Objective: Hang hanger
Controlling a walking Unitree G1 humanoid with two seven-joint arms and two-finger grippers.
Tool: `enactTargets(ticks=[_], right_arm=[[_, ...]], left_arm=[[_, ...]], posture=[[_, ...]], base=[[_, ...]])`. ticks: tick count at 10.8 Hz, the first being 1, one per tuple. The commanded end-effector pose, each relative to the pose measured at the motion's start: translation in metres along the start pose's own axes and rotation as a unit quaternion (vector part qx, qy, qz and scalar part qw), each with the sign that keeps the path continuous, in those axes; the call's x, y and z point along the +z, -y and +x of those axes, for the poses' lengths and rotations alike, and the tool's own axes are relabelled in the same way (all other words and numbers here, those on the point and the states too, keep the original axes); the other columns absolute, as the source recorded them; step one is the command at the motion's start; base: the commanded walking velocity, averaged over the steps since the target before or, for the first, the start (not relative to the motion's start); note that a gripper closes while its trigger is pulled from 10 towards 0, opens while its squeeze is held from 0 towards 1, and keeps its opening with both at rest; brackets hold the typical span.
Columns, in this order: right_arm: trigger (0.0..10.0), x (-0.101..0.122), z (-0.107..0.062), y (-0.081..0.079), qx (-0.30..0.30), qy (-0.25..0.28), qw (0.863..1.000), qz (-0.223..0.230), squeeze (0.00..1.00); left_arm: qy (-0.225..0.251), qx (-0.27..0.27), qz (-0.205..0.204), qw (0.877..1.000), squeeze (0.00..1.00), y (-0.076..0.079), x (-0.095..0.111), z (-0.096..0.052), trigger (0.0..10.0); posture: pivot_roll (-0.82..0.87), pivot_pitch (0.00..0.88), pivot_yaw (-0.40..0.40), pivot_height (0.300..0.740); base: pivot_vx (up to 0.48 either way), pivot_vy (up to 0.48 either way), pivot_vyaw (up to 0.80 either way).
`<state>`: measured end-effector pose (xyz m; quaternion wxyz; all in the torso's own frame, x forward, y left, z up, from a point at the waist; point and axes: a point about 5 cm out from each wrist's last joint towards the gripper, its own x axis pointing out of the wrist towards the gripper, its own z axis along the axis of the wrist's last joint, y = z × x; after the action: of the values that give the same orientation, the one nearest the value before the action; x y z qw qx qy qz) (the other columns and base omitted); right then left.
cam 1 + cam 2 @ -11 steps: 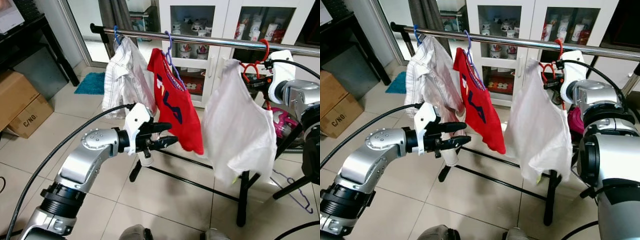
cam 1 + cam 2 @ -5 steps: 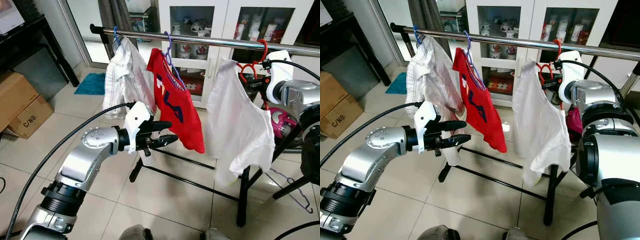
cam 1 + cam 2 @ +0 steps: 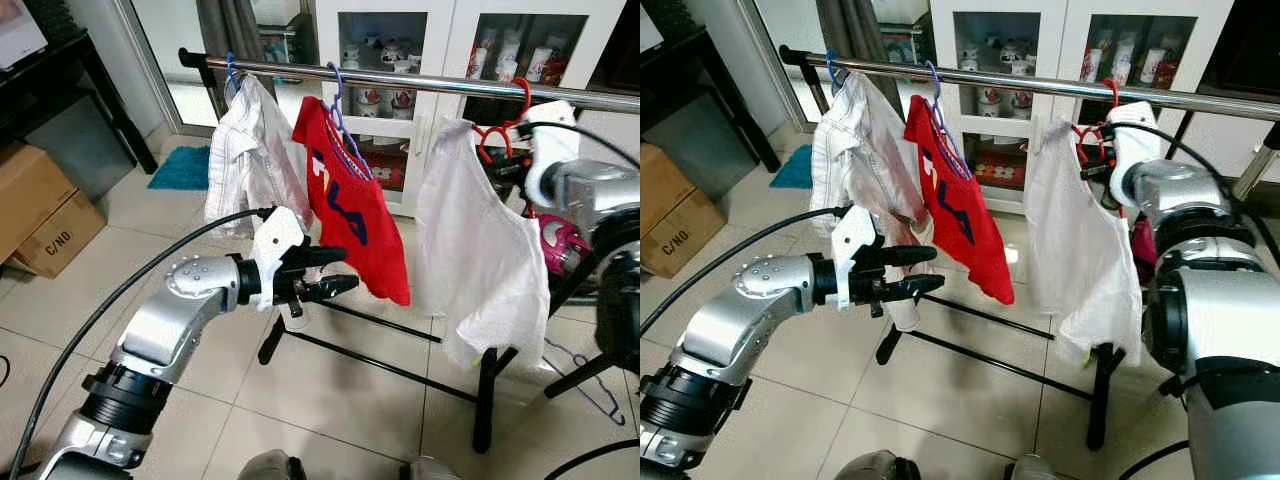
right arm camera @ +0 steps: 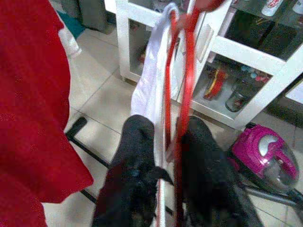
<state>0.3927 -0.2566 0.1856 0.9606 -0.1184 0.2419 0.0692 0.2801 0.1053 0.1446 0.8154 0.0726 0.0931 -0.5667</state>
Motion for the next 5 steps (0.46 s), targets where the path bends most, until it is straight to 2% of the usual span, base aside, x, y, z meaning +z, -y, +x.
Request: enactTargets(ticks=[1,2,3,4,5], right_arm=[[10.0,0.0031,0.0012,-0.0029,-0.003,-0.001,1.0,-0.007,0.92],[10.0,0.0018,0.0016,-0.0037,-0.001,-0.003,1.0,-0.003,0.0],[10.0,0.0015,0.0017,-0.0041,0.001,-0.002,1.0,0.004,0.0],[2.5,0.0018,0.0018,-0.0043,0.002,0.002,1.0,0.016,0.0],[0.0,0.0021,0.0016,-0.0041,0.004,0.003,1.0,0.021,0.0]], left_arm=[[-0.011,0.0,0.005,1.0,0.0,0.0006,-0.0007,-0.0041,10.0],[-0.012,-0.001,0.004,1.0,0.0,0.0007,-0.0007,-0.0047,10.0],[-0.013,-0.002,0.004,1.0,0.0,0.0006,-0.0008,-0.0047,10.0],[-0.015,-0.004,0.004,1.0,0.0,0.0007,-0.0011,-0.0044,10.0],[-0.015,-0.005,0.004,1.0,0.0,0.0006,-0.0009,-0.004,10.0]], posture=[[-0.06,0.0,0.102,0.74],[-0.06,0.0,0.103,0.74],[-0.06,0.0,0.103,0.74],[-0.07,0.0,0.105,0.74],[-0.07,0.0,0.106,0.74]], base=[[0.0,0.0,0.0],[0.0,0.0,0.0],[0.0,0.0,0.0],[0.0,0.0,0.0],[0.0,0.0,0.0]])
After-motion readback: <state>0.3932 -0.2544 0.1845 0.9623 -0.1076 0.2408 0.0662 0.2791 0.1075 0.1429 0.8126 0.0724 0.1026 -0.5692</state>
